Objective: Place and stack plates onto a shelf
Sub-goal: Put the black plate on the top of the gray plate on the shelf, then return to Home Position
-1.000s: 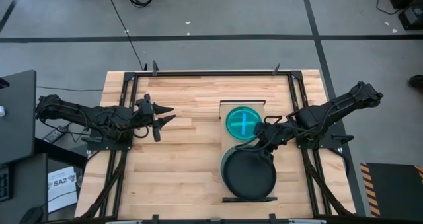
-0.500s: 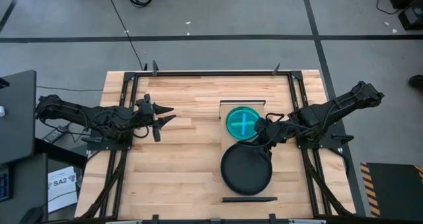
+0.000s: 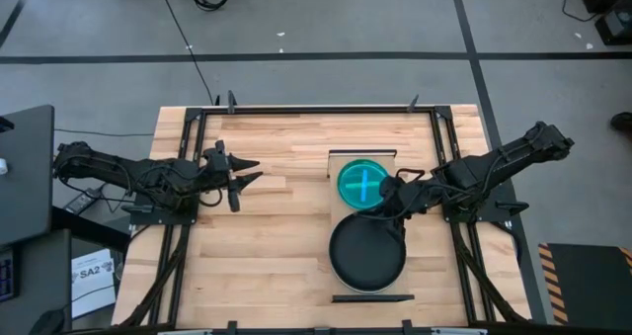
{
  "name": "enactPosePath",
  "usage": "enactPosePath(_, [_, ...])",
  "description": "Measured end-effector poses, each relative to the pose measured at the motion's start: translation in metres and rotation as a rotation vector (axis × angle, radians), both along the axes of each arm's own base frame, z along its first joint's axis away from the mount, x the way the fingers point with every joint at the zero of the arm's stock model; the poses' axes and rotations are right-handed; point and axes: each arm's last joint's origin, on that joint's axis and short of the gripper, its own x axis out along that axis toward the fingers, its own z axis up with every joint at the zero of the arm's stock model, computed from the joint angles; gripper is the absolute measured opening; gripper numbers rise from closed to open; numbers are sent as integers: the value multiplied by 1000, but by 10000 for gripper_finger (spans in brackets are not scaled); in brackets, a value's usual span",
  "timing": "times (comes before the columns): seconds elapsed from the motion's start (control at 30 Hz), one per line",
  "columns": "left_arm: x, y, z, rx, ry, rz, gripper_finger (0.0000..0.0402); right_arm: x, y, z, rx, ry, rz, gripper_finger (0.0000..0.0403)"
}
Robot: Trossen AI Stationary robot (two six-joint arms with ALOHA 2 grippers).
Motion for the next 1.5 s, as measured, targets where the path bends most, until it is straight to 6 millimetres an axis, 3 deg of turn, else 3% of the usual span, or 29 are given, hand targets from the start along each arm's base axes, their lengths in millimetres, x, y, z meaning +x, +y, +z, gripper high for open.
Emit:
enactPosePath(0.23, [0, 0, 0, 1, 0, 0, 141, 2, -5, 1, -26, -7, 72, 147])
enactPosePath(0.63, [0, 0, 0, 1, 0, 1, 141, -5, -32, 15, -134, -93, 12, 146])
enactPosePath(0.93, [-4, 1, 9, 108, -41, -13, 141, -47, -49, 49, -139, -287, 64, 147])
enactPosePath(1.23, [-47, 9, 25, 155, -136, -92, 141, -104, -60, 70, -173, -443, 129, 104])
enactPosePath(1.5, [-72, 13, 16, 132, -75, -155, 141, -141, -67, 74, -283, -525, 189, 53])
